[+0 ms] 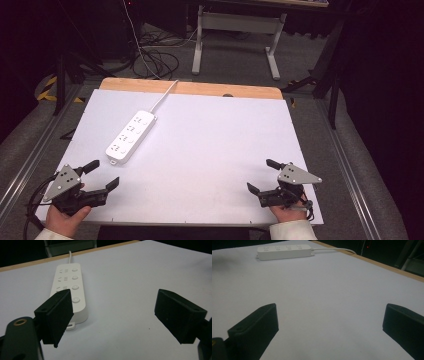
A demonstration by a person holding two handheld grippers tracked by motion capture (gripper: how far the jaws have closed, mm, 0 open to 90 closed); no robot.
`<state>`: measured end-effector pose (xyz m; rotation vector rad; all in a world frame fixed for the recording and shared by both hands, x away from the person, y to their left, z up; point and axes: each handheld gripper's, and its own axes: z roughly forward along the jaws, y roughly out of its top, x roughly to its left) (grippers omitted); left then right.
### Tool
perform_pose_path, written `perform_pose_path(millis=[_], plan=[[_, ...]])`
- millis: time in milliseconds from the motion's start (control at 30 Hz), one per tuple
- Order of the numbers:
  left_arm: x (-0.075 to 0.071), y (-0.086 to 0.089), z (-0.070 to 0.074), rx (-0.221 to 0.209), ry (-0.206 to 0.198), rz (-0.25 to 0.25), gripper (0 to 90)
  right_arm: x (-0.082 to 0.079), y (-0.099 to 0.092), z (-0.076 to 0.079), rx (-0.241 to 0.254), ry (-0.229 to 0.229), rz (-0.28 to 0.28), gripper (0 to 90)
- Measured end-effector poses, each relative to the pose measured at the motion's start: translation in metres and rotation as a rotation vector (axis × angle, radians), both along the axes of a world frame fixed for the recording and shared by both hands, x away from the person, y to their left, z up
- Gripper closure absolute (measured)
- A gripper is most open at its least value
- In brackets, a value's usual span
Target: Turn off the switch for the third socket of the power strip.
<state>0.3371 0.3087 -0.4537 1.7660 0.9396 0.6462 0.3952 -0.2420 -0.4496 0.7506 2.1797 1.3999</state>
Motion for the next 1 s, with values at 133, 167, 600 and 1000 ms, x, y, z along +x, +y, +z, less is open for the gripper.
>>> perform_pose_path(millis=[133,167,600,1000], plan=[[-0.001,-0.003,0.001,0.040,-0.003,-0.001,15.8,-0.001,0.000,0.000,0.000,-0.003,0.006,1.6],[-0.002,-0.004,0.002,0.047,-0.011,-0.003,15.8,-0.001,0.000,0.000,0.002,-0.007,0.011,2.1],[-0.005,-0.003,0.008,0.068,-0.012,-0.007,28.5,-0.002,0.001,0.000,0.002,-0.005,0.023,3.7],[0.000,-0.001,0.016,0.071,0.015,0.002,35.9,-0.003,0.002,0.000,0.002,0.006,0.033,4.6]])
